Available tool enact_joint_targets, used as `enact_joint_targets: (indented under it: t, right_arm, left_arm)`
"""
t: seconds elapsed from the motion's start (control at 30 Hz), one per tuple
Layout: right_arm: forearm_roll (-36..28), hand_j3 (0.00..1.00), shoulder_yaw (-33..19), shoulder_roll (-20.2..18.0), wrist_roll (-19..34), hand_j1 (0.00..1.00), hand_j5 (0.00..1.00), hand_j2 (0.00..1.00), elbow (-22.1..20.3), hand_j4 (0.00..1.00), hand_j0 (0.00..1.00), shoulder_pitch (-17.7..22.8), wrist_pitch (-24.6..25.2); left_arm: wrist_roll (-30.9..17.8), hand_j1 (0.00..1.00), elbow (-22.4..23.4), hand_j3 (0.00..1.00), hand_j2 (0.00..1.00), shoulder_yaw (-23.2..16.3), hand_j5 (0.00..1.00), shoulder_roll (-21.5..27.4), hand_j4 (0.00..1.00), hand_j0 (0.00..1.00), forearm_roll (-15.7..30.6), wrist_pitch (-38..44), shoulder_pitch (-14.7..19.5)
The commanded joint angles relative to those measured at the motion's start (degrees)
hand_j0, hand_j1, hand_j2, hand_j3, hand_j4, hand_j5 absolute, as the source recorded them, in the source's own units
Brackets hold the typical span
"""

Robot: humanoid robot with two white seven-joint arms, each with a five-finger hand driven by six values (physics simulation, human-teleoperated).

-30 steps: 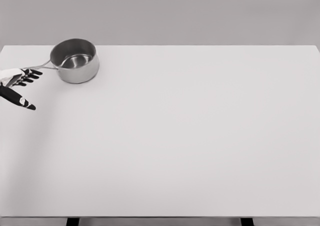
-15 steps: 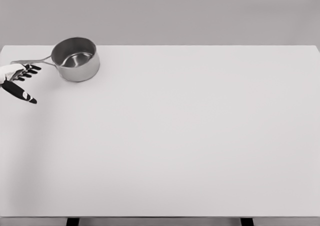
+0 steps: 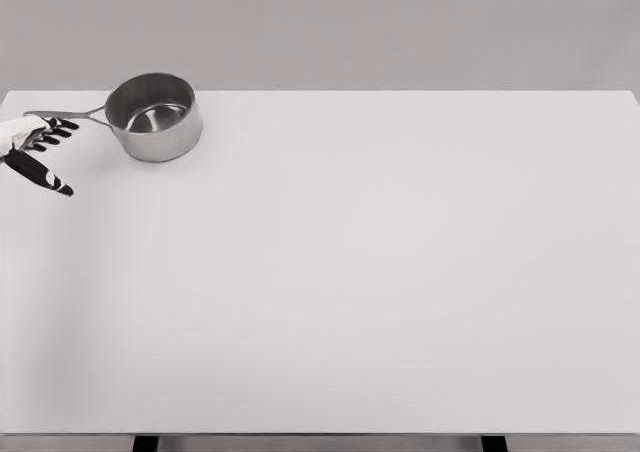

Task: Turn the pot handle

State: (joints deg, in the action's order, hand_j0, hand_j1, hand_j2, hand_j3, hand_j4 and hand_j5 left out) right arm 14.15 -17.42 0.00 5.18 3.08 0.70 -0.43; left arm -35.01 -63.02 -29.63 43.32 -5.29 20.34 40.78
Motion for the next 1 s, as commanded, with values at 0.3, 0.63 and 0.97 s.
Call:
enact_joint_targets:
  t: [0.3,0.63,0.97]
  right_arm:
    - [0.0,1.0,0.01,0.0,0.01,1.0,1.0,1.0,0.0,1.0,1.0,0.0,-0.01]
    - [0.0,1.0,0.01,0.0,0.01,1.0,1.0,1.0,0.0,1.0,1.0,0.0,-0.01]
    - [0.0,1.0,0.01,0.0,0.01,1.0,1.0,1.0,0.0,1.0,1.0,0.0,-0.01]
  left_arm:
    - [0.01,1.0,4.4,1.0,1.0,0.01,1.0,-2.19,1.0,1.0,-1.75,-1.35,1.67]
    - [0.01,1.0,-4.04,1.0,1.0,0.89,1.0,-1.05,1.0,1.0,-0.43,-2.41,-1.49]
    - [0.01,1.0,-19.33,1.0,1.0,2.47,1.0,9.76,1.0,1.0,10.29,-2.5,-10.63]
